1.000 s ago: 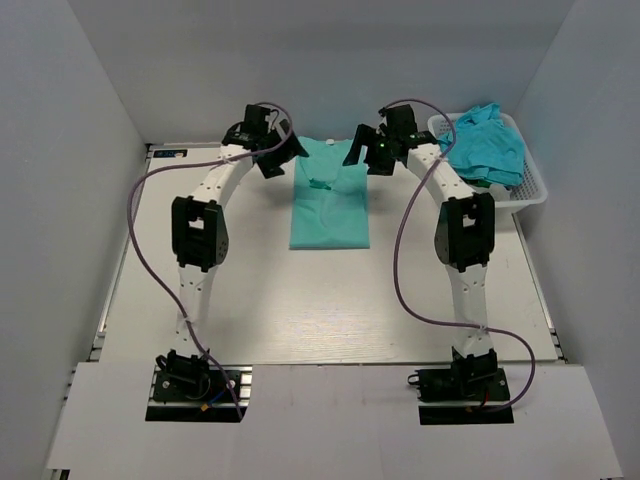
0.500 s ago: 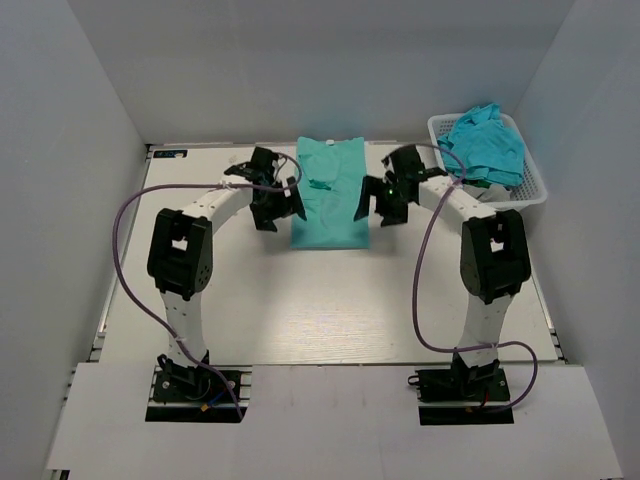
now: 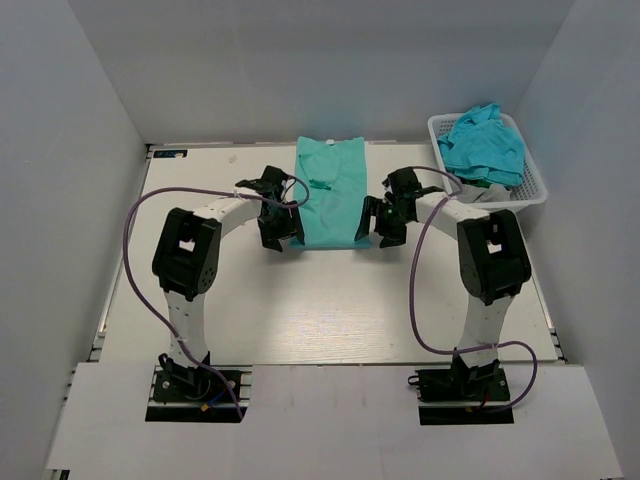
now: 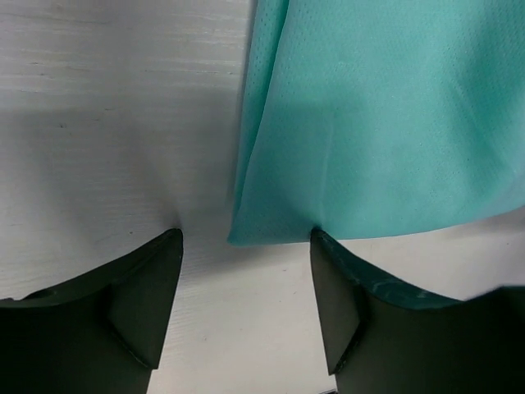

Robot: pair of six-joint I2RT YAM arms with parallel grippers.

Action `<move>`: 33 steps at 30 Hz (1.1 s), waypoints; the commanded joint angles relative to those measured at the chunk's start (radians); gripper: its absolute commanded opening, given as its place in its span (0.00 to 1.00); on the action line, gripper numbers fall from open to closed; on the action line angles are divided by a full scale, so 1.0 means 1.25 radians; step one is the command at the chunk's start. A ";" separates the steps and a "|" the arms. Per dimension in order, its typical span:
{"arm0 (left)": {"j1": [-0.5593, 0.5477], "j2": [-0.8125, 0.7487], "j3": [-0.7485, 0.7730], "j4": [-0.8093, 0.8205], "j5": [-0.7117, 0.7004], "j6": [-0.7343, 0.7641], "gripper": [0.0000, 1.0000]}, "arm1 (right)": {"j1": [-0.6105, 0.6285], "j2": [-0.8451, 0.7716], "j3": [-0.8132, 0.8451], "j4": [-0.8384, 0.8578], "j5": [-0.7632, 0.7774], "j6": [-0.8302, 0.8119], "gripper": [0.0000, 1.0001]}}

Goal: Fold and stack the t-shirts
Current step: Grab one side of the 2/3 rectangular tshirt with both arms

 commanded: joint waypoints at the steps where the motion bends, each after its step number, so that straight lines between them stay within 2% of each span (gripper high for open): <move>1: -0.002 0.007 -0.010 0.028 -0.011 0.000 0.73 | 0.008 0.028 0.002 0.035 -0.023 0.019 0.84; 2: -0.009 0.007 -0.010 0.037 -0.002 0.000 0.67 | 0.015 0.030 0.002 0.042 -0.027 0.022 0.80; 4: -0.010 0.014 -0.018 0.049 0.005 -0.007 0.61 | 0.018 0.035 -0.004 0.050 -0.040 0.027 0.74; 5: -0.010 0.022 -0.018 0.060 0.014 -0.007 0.53 | 0.022 0.037 -0.005 0.052 -0.043 0.027 0.68; 7: -0.010 0.031 -0.027 0.067 0.014 -0.007 0.48 | 0.024 0.047 -0.005 0.059 -0.044 0.031 0.62; 8: -0.017 0.040 -0.027 0.067 0.014 -0.007 0.41 | 0.024 0.048 -0.005 0.068 -0.043 0.029 0.55; 11: -0.017 0.056 -0.010 0.060 0.021 -0.007 0.24 | 0.029 0.062 0.007 0.067 -0.044 0.032 0.44; 12: -0.017 0.056 -0.010 0.060 0.021 -0.007 0.11 | 0.027 0.068 0.012 0.063 -0.045 0.031 0.26; 13: -0.017 0.056 -0.010 0.060 0.021 -0.007 0.02 | 0.030 0.067 0.012 0.062 -0.049 0.031 0.16; 15: -0.017 0.056 -0.010 0.060 0.028 -0.007 0.00 | 0.029 0.057 0.008 0.072 -0.050 0.038 0.00; 20: -0.024 -0.064 -0.057 -0.007 0.036 -0.007 0.00 | 0.041 -0.028 0.007 -0.036 -0.049 0.020 0.00; 23: -0.033 -0.146 -0.108 -0.085 0.054 -0.016 0.00 | 0.049 -0.117 -0.030 -0.186 -0.082 0.010 0.00; 28: -0.056 -0.341 -0.173 -0.266 0.095 -0.044 0.00 | 0.066 -0.266 -0.121 -0.355 -0.188 -0.012 0.00; 33: -0.063 -0.458 -0.180 -0.445 0.153 -0.052 0.00 | 0.076 -0.402 -0.145 -0.596 -0.272 -0.061 0.00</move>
